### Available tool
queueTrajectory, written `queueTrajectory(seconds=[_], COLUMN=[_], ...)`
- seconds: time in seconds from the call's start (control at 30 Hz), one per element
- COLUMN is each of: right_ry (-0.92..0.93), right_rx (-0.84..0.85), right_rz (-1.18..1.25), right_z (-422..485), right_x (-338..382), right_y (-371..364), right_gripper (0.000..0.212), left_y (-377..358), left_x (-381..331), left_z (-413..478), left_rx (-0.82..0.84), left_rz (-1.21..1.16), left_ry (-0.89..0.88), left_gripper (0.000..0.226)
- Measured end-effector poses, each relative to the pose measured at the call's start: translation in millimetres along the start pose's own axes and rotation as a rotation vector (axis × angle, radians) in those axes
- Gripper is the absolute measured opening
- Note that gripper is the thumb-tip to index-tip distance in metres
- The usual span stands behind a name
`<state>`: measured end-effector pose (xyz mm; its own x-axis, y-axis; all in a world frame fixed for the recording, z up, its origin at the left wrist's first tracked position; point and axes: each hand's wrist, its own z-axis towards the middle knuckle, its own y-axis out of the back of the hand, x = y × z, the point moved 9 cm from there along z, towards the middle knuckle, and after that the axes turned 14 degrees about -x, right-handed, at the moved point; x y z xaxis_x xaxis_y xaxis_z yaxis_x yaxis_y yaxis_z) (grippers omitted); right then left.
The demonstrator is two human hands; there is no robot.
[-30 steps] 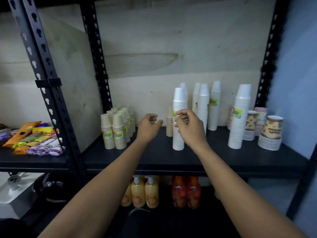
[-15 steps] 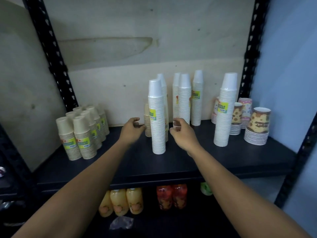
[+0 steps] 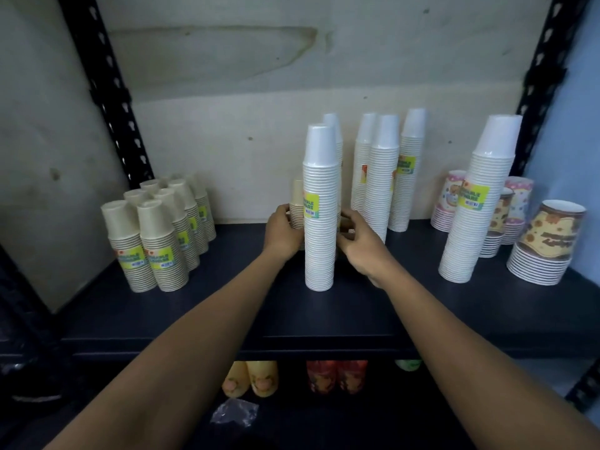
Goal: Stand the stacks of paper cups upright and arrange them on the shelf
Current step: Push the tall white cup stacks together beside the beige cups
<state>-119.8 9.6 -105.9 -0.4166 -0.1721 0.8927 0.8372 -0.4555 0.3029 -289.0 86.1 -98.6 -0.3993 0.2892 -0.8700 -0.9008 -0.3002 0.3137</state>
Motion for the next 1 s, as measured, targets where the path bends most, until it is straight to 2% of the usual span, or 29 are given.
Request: queueTrajectory(seconds=[0.13,0.27,0.47,0.67,1.0], right_ry=[0.002,0.038,0.085,0.178,0.217], right_rx=[-0.041,-0.104,-0.242,-0.364,-0.285], right_rz=[0.021,0.046,0.123,0.117,0.189], right_z=[-3.3,-7.1,-23.3,-48.5,-98.4], right_x=[5.1,19.5,43.9,97.8,151.8], right_y=[4.9,21.0,74.4,119.8,91.3], right_gripper=[0.048,0.047,0.048,0.053,0.045], left_y=[9.9,33.2,85.7,140.6,226.6], left_x=[1.1,-4.4,-28.5,-59.3,-68.8], left_z=[-2.5,-7.1,-13.9,-33.6,-75.2], left_rx=[-0.07,-0.1,-0.17,-0.233,-0.314], left_rz=[-0.009,-0.051,-0.069,-0.117,-0.127], left_ry=[0.019,0.032,-0.016,-0.067,-0.101], left_gripper=[0.05,0.065,0.067,0.068,0.061])
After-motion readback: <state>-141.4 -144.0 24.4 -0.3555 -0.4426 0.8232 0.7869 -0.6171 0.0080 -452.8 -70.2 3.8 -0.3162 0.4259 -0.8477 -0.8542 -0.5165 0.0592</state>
